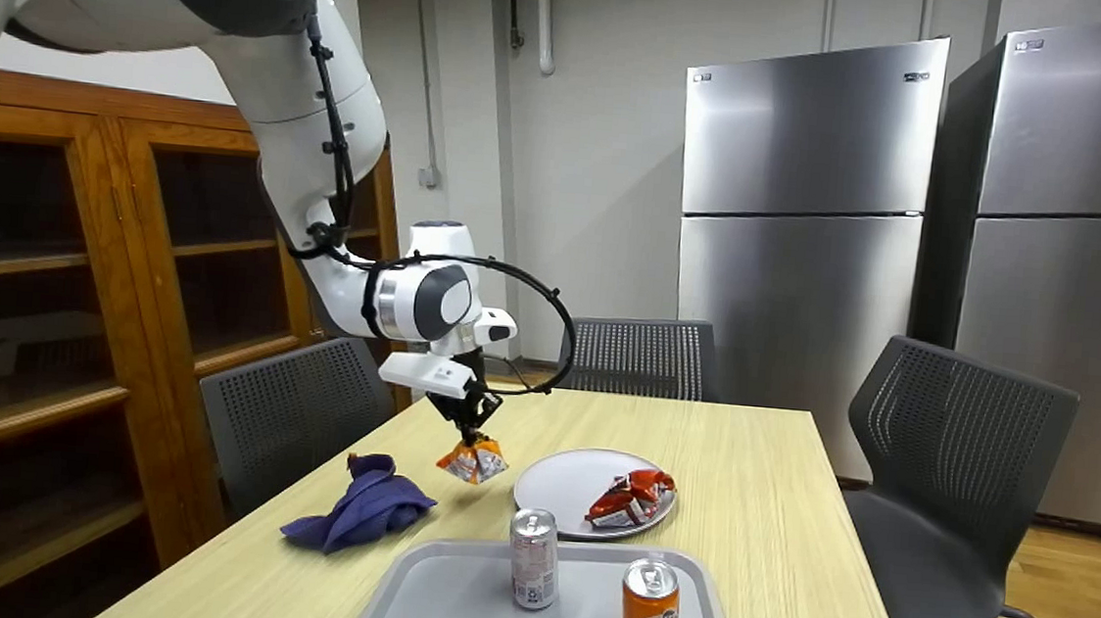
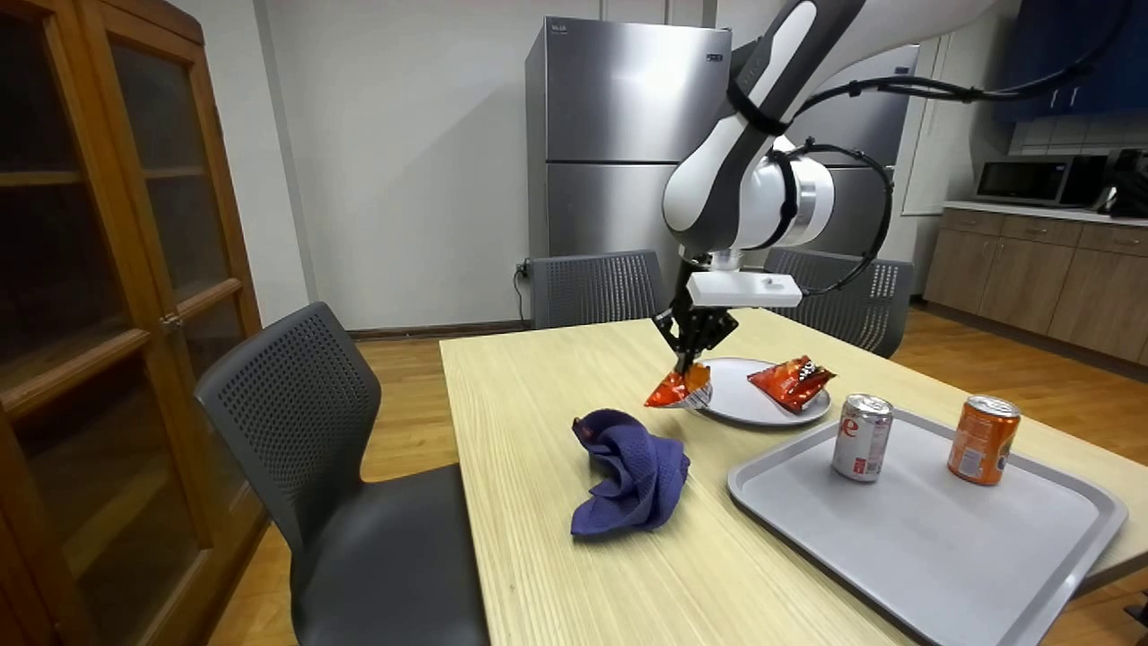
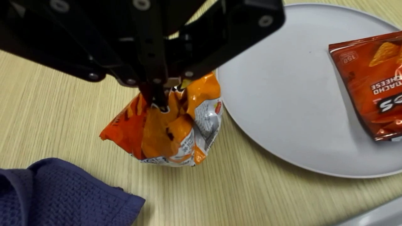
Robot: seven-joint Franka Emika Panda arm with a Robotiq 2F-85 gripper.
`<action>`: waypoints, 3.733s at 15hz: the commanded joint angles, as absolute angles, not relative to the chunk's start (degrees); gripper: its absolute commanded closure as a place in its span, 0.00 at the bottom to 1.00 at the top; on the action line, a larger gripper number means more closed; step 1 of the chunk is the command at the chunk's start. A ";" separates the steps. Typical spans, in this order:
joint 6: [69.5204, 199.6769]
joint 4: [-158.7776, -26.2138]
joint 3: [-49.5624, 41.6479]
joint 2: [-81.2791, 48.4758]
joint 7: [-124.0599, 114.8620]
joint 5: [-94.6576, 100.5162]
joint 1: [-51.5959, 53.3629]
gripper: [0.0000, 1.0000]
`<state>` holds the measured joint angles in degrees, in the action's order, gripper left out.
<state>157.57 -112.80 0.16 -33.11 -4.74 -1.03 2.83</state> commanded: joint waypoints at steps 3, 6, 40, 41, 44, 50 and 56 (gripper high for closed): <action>158.57 -113.52 0.71 -33.83 -2.50 -0.73 2.35 1.00; 158.80 -113.40 0.62 -34.68 -2.35 -0.68 2.39 1.00; 155.88 -111.57 -4.60 -29.34 -3.40 -0.74 -1.56 0.00; 155.88 -111.57 -4.60 -29.34 -3.40 -0.74 -1.55 0.00; 155.88 -111.57 -4.60 -29.34 -3.40 -0.74 -1.55 0.00; 158.84 -111.18 -4.79 -28.93 -1.84 -0.42 -2.53 0.00; 160.38 -109.27 -3.84 -29.54 0.22 -2.30 -6.62 0.00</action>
<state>160.22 -110.62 -5.14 -29.48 -2.13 -1.13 -3.95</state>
